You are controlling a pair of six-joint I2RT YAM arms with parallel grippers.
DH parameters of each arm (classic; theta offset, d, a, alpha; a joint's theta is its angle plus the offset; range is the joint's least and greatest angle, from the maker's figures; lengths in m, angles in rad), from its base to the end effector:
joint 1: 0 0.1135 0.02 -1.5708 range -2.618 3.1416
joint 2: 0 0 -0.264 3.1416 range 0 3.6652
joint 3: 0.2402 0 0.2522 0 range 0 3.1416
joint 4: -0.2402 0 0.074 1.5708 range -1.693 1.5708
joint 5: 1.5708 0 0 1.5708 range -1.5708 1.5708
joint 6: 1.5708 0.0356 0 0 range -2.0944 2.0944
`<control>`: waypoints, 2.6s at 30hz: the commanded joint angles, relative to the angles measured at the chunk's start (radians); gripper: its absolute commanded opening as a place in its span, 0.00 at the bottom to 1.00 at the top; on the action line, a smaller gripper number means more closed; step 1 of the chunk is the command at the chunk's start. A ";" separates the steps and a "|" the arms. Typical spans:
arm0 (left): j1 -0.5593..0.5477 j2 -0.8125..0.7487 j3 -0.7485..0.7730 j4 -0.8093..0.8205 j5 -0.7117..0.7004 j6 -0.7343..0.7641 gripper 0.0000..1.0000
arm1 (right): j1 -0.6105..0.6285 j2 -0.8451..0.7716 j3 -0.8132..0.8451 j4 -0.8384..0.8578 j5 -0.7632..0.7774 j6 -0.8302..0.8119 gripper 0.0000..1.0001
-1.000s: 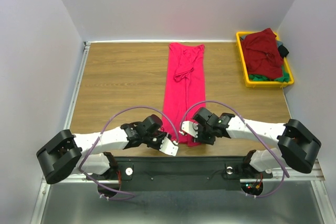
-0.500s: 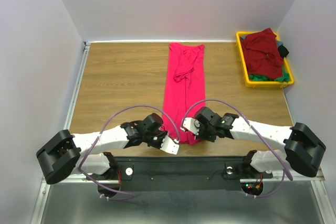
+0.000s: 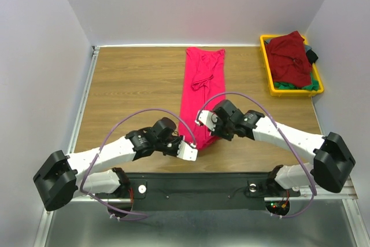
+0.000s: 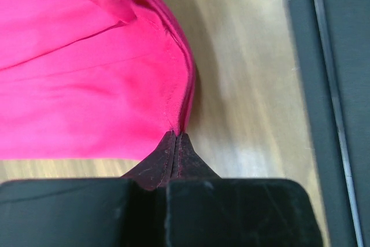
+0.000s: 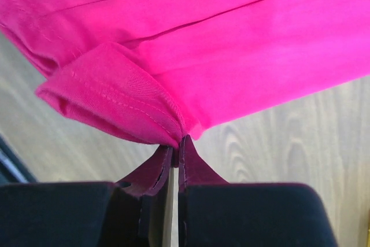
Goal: Fold and stack the t-shirts
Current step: Fold the tshirt
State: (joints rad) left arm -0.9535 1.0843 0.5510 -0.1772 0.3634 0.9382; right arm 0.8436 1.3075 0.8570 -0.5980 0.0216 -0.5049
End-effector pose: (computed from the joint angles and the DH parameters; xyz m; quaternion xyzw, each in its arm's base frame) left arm 0.1166 -0.1862 0.2040 0.7691 0.4619 -0.1674 0.4089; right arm 0.1685 0.1882 0.2208 -0.6009 0.7564 0.0332 0.2562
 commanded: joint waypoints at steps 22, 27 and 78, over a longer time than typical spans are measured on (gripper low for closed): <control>0.328 0.351 0.277 0.357 -0.018 0.116 0.00 | -0.399 0.420 0.464 -0.008 -0.138 -0.236 0.01; 0.384 0.433 0.346 0.398 -0.003 0.126 0.00 | -0.425 0.515 0.540 -0.006 -0.152 -0.245 0.01; 0.297 0.353 0.239 0.243 0.069 0.013 0.54 | -0.411 0.354 0.332 -0.036 -0.267 -0.122 0.36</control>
State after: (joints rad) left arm -0.6128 1.4322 0.8219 0.0380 0.4736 0.8982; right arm 0.3828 1.6775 1.2297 -0.6559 -0.2413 -0.6205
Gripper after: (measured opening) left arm 0.510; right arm 0.356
